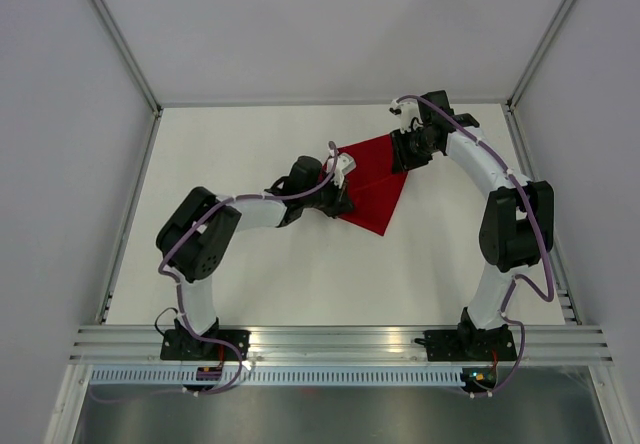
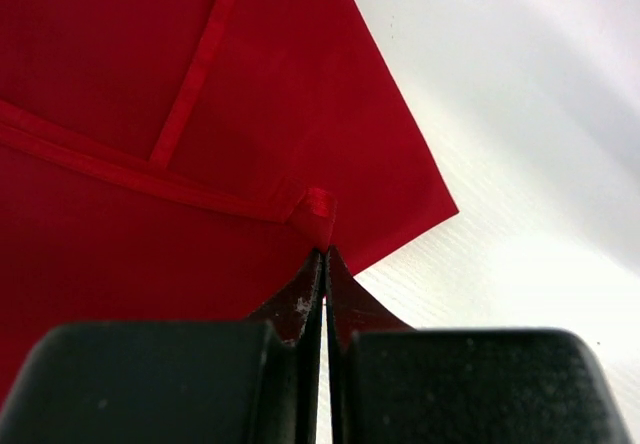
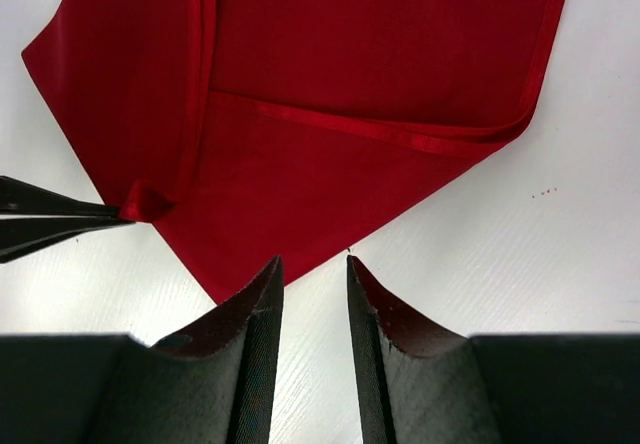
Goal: Fold the napkin, place the utensils inside, and roll it up
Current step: Fold the napkin
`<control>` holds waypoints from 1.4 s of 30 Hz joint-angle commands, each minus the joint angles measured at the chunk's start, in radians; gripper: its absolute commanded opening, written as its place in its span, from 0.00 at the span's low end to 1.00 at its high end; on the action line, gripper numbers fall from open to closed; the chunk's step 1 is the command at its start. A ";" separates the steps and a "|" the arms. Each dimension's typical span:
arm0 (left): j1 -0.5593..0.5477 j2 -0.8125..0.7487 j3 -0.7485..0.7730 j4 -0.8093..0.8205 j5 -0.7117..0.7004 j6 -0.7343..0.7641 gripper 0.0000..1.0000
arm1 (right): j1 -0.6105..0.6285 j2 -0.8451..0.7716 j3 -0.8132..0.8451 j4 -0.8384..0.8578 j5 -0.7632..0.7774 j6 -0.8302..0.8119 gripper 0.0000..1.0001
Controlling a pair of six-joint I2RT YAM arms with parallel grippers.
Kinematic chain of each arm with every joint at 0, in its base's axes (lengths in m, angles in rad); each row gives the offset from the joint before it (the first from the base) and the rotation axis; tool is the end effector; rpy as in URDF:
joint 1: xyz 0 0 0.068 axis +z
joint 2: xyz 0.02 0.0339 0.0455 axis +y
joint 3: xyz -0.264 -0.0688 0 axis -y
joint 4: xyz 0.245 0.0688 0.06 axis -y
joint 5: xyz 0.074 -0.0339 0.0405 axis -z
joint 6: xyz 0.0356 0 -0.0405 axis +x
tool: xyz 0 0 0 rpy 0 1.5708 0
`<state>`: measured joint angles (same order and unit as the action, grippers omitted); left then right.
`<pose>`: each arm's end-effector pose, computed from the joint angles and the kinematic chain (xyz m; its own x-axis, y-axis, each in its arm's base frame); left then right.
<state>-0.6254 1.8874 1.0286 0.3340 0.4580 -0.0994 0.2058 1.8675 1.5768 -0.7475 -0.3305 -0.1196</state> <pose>0.3146 -0.2466 0.1650 -0.4871 0.2419 -0.8392 0.7909 0.5298 -0.3063 0.3929 0.0938 0.2605 -0.7950 -0.2812 -0.5375 -0.4527 0.8649 0.2170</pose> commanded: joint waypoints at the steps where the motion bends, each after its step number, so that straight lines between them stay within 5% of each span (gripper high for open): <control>1: -0.034 0.035 0.057 -0.041 -0.065 0.084 0.02 | 0.003 -0.008 0.006 0.011 0.028 0.005 0.38; 18: -0.131 0.130 0.166 -0.119 -0.165 0.096 0.03 | 0.006 -0.008 -0.006 0.013 0.028 0.005 0.37; 42: -0.192 0.203 0.245 -0.118 -0.143 0.113 0.37 | 0.007 0.009 -0.006 0.010 0.038 0.005 0.37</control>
<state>-0.8070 2.0644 1.2362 0.2161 0.3058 -0.0204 0.2077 1.8675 1.5745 -0.7471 -0.3141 -0.1196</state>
